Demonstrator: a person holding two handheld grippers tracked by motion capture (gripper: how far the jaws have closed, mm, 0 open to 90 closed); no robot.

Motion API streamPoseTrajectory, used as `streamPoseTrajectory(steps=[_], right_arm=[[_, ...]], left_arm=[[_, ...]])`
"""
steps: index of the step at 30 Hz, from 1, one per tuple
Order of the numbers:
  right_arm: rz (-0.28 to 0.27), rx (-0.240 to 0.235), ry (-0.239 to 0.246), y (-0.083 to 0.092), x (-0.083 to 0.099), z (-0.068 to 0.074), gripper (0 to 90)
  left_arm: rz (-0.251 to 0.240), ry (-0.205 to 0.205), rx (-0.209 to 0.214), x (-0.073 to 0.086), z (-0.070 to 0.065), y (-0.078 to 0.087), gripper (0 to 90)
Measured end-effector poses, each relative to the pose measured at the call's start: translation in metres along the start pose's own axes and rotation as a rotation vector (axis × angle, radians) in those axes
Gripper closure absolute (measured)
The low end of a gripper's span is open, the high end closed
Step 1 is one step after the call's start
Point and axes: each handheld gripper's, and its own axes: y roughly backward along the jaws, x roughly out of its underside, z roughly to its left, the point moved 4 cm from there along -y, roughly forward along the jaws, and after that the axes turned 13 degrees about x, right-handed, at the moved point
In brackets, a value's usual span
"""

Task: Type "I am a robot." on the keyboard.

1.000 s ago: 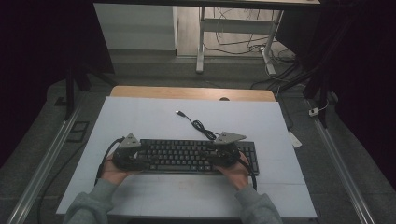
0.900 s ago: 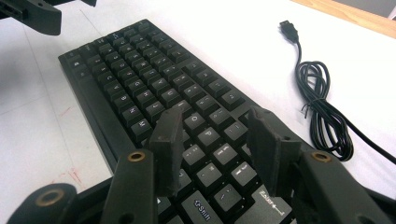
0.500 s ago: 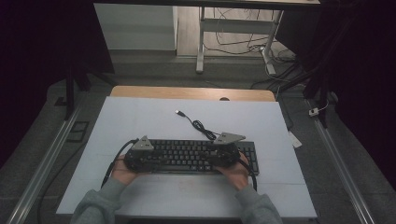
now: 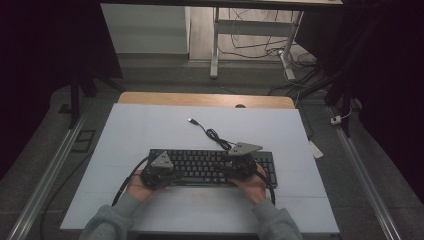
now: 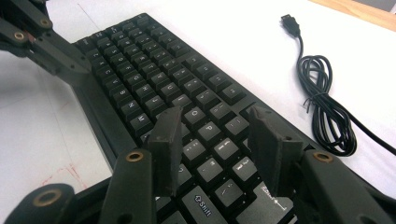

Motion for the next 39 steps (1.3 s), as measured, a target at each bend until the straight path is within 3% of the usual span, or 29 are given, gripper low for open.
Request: streamPoseTrajectory(steps=[27,29,36,39], right_arm=[[0.010,0.000,0.006,-0.002,0.001,0.000,54.4],[0.011,-0.001,0.008,-0.002,0.002,0.001,54.3],[0.010,-0.003,0.007,-0.002,0.002,0.001,54.3],[0.008,-0.003,0.007,-0.002,0.001,0.001,54.3]], left_arm=[[0.041,0.012,-0.021,0.004,0.002,-0.015,88.9],[0.060,0.005,-0.033,0.005,0.003,-0.018,88.9],[0.040,-0.021,-0.055,0.002,0.000,-0.013,88.9],[-0.018,-0.018,-0.057,-0.003,-0.001,-0.004,88.6]])
